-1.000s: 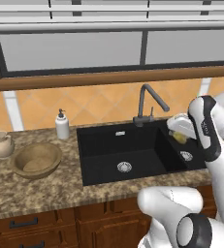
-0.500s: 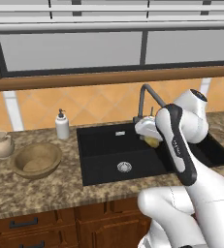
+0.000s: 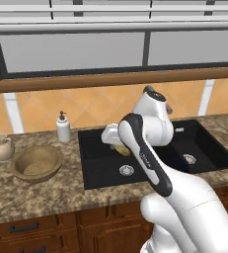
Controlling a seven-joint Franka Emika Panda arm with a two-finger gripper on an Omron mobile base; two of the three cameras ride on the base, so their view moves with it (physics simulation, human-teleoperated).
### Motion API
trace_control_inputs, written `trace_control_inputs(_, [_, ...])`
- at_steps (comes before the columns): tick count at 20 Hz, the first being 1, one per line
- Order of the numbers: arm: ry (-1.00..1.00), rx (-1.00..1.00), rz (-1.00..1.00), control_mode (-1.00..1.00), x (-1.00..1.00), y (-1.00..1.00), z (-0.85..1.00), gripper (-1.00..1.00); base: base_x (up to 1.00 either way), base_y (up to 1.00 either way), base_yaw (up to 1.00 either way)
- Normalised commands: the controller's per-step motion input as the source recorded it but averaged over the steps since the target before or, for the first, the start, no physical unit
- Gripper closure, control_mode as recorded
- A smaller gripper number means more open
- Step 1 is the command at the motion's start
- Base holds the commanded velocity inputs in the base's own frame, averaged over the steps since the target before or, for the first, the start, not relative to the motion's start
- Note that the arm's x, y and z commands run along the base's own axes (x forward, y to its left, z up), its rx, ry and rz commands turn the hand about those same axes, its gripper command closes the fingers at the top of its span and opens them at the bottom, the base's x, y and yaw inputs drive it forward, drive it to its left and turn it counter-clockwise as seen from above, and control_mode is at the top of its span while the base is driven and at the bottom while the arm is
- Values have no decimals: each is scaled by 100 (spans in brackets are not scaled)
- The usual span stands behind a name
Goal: Pick the potato from the sink and place it in the bowl. Then pick the bowl and place it in the microwave. Then close the microwave door and press the start button.
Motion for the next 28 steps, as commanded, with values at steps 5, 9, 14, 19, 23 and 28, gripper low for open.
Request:
trace_control_inputs(5, [15, -9, 0, -100, 5, 74, 4, 100, 0, 0, 0])
trace_control_inputs(9, [22, -6, 0, -100, 25, 34, 3, 100, 0, 0, 0])
trace_control_inputs(14, [15, 0, 1, -100, 40, 23, 0, 100, 0, 0, 0])
trace_control_inputs(19, [3, 0, 0, -100, 32, 38, -2, 100, 0, 0, 0])
trace_control_inputs(23, [1, 0, 0, -100, 36, 56, -4, 100, 0, 0, 0])
trace_control_inputs(28, [3, 0, 0, -100, 30, 61, -13, 100, 0, 0, 0])
